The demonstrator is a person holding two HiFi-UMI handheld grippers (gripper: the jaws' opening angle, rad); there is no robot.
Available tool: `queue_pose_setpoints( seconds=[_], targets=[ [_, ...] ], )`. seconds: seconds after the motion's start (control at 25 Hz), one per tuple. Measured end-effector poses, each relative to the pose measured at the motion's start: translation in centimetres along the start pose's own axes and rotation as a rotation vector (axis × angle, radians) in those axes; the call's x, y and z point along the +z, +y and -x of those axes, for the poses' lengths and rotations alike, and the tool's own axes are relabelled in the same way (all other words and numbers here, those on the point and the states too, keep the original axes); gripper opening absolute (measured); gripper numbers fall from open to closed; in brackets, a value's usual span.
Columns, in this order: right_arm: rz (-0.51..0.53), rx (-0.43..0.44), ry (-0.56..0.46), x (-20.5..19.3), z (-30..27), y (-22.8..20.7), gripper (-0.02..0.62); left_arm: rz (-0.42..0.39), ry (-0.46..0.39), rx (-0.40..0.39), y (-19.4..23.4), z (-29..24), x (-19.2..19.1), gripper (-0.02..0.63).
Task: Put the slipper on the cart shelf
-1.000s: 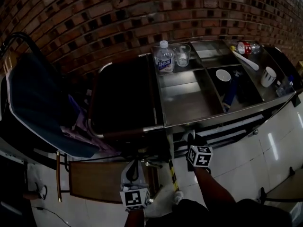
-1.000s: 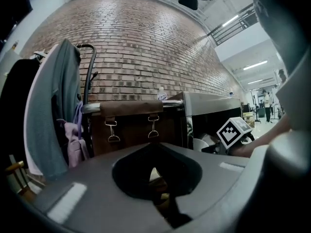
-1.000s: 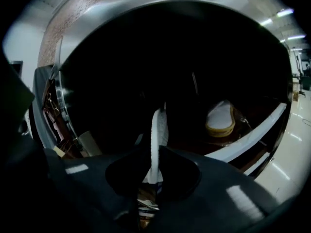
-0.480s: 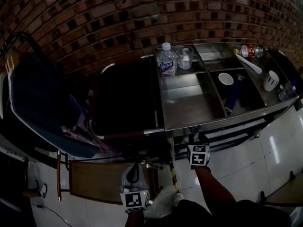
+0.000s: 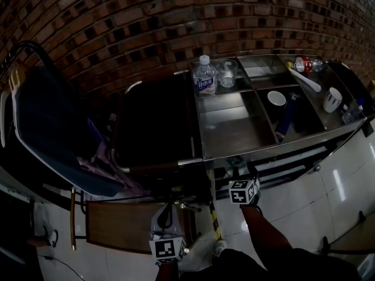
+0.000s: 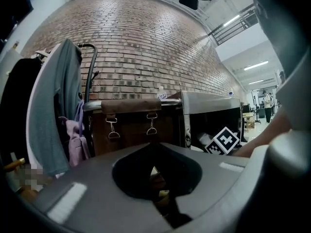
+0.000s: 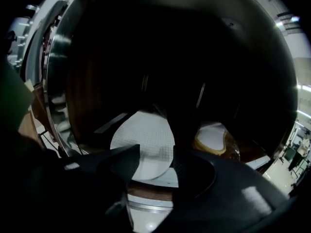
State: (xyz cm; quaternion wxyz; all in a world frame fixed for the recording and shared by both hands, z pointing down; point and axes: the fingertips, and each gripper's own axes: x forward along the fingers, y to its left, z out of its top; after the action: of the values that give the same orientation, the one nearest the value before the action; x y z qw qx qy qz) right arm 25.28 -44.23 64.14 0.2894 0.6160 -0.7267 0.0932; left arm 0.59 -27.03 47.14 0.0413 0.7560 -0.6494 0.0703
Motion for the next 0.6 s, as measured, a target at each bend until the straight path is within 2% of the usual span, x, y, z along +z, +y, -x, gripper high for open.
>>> queue_pose_setpoints(
  seconds=[0.12, 0.32, 0.48, 0.6],
  targets=[
    [0.0, -0.001, -0.01, 0.3, 0.3, 0.0, 0.201, 0.013, 0.009, -0.005, -0.1, 0.4, -0.9, 0.015],
    [-0.044, 0.021, -0.162, 3.6, 4.1, -0.2, 0.204, 0.017, -0.02, -0.025, -0.8, 0.8, 0.6, 0.015],
    [-0.047, 0.084, -0.251, 5.6, 9.6, 0.8, 0.182, 0.046, -0.038, -0.05, -1.5, 1.0, 1.1, 0.015],
    [-0.073, 0.145, -0.297, 6.7, 15.3, 2.3, 0.138, 0.067, -0.086, -0.064, -1.9, 1.3, 2.3, 0.015]
  ],
)
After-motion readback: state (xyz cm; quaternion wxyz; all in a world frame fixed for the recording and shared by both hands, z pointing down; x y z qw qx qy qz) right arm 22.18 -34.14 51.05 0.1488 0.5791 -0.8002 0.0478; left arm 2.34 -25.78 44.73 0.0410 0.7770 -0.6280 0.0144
